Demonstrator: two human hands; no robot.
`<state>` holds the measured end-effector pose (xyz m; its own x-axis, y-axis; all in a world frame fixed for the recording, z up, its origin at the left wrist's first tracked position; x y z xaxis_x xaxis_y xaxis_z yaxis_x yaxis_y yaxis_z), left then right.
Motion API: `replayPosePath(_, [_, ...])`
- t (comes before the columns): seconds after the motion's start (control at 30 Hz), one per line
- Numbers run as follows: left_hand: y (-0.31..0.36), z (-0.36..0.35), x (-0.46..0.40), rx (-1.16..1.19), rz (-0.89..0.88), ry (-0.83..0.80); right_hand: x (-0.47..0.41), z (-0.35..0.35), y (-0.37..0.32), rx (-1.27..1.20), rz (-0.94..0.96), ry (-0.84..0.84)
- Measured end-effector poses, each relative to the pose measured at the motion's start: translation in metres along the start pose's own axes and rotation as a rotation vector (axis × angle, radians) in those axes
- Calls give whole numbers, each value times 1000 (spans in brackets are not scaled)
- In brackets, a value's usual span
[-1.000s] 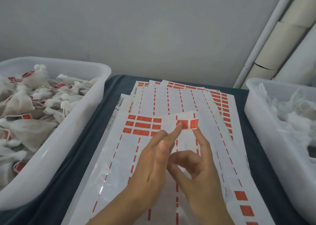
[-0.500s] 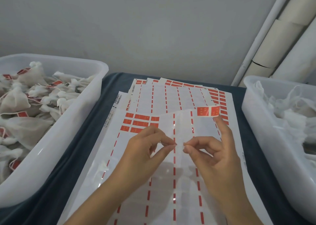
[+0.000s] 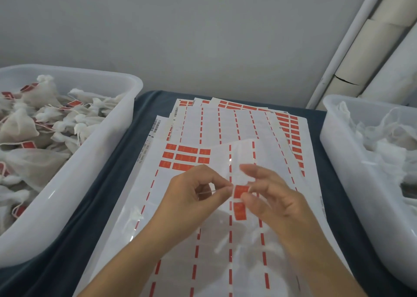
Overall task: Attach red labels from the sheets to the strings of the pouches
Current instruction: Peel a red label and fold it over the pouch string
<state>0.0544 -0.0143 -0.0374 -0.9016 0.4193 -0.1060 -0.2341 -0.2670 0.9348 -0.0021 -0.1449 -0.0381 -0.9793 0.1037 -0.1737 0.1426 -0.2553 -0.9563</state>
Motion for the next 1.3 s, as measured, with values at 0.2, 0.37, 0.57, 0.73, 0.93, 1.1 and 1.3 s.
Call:
replayPosePath(0.2, [3, -2, 2, -89, -42, -10, 1, 4, 4, -55, 51, 74])
replayPosePath(0.37, [3, -3, 2, -73, -32, -16, 2, 6, 5, -45, 73, 150])
replayPosePath(0.57, [4, -3, 2, -63, -27, -20, 0, 10, 4, -31, 90, 157])
replayPosePath(0.73, [4, -3, 2, -60, -18, -38, -1, 9, 2, -4, 116, 146])
replayPosePath(0.93, [3, -4, 2, 9, 33, -86, -1, 11, 1, 17, 143, 146])
replayPosePath(1.1, [5, -5, 3, -6, 11, -39, 1, 10, 2, 94, 166, 130])
replayPosePath(1.3, [2, 1, 3, 53, 14, 19, -2, 13, 2, 41, 81, 162])
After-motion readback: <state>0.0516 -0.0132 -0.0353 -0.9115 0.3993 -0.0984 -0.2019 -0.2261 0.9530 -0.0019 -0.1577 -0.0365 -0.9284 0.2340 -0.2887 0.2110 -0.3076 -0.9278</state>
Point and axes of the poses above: each hand's wrist, its own x-axis away from the middle knuckle, its own z-axis out of the back of the hand, y = z × x, the point moved 6 cm from there along -x, towards the middle knuckle, and after that the axes turned 6 degrees about z, right-handed, at the moved point
